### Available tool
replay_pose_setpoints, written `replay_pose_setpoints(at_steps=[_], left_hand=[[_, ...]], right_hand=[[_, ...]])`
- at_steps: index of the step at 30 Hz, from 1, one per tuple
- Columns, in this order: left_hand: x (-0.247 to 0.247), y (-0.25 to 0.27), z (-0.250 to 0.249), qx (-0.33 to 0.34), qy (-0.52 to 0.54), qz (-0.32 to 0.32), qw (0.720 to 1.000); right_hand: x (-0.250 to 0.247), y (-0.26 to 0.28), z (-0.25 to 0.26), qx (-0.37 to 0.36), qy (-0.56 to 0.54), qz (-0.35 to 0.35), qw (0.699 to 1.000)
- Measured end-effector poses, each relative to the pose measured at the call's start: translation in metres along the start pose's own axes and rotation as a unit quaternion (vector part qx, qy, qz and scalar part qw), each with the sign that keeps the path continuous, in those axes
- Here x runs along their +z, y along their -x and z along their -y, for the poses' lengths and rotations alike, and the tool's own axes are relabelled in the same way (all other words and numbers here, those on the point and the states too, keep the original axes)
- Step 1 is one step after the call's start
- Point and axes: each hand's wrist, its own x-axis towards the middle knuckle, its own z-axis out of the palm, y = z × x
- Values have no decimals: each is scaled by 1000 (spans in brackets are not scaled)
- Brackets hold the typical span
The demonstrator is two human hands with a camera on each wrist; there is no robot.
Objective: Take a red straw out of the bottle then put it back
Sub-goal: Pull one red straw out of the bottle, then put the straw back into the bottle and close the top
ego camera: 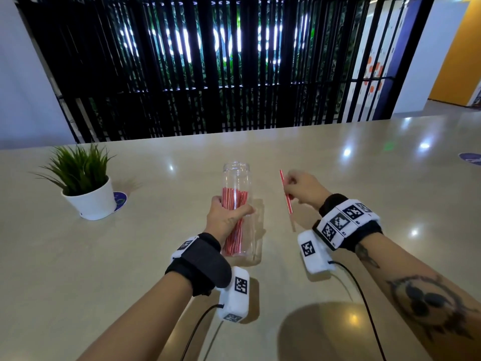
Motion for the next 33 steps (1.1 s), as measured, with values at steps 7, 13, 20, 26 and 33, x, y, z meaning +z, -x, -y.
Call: replay_pose_setpoints(at_steps=[7,13,20,26,33], left_hand=[[-34,5,2,34,-16,-25,999],[-61,9,2,71,-8,-61,996],[-81,10,-4,100,5,-36,994],[-88,12,-1,110,23,-20,993],[-90,14,-1,112,44,-12,993]], right_hand=[[20,-15,95,-172,-155,-157,960],[34,-22,142,-232,-169,-182,940],[59,-24,163,-249,-148,-136,947],[66,-19,164,-223,-71,-89,968],[70,-7,158,-167,-85,-40,981]])
